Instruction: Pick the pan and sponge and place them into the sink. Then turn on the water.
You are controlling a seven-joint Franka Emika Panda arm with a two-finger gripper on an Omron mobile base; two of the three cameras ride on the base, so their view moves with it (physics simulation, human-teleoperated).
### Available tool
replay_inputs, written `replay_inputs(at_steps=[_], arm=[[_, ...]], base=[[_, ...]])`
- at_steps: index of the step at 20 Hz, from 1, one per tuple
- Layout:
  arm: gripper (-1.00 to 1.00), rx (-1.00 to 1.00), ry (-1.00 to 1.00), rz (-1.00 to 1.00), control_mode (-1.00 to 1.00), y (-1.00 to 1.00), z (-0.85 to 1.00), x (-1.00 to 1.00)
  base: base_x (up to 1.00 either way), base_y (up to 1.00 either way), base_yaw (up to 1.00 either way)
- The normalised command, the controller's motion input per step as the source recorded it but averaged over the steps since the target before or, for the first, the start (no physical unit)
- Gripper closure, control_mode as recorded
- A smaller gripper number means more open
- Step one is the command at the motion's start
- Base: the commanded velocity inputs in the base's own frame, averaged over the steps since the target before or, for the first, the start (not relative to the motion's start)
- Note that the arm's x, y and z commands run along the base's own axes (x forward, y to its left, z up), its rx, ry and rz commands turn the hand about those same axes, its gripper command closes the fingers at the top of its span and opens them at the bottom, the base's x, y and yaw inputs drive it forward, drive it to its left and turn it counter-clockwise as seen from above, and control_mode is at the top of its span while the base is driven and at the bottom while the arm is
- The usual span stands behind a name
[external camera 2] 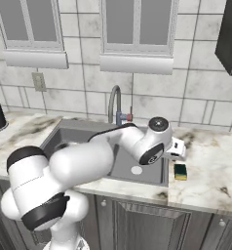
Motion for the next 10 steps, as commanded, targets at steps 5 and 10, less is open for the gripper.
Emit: replay_inputs(at_steps=[5, 10], arm=[[-1.0, 0.0, 0.0, 0.09, -1.0, -0.14, -0.17, 0.0], [-1.0, 0.0, 0.0, 0.09, -1.0, -0.17, -0.2, 0.0]], base=[[0.0, 0.0, 0.0], [0.0, 0.0, 0.0]])
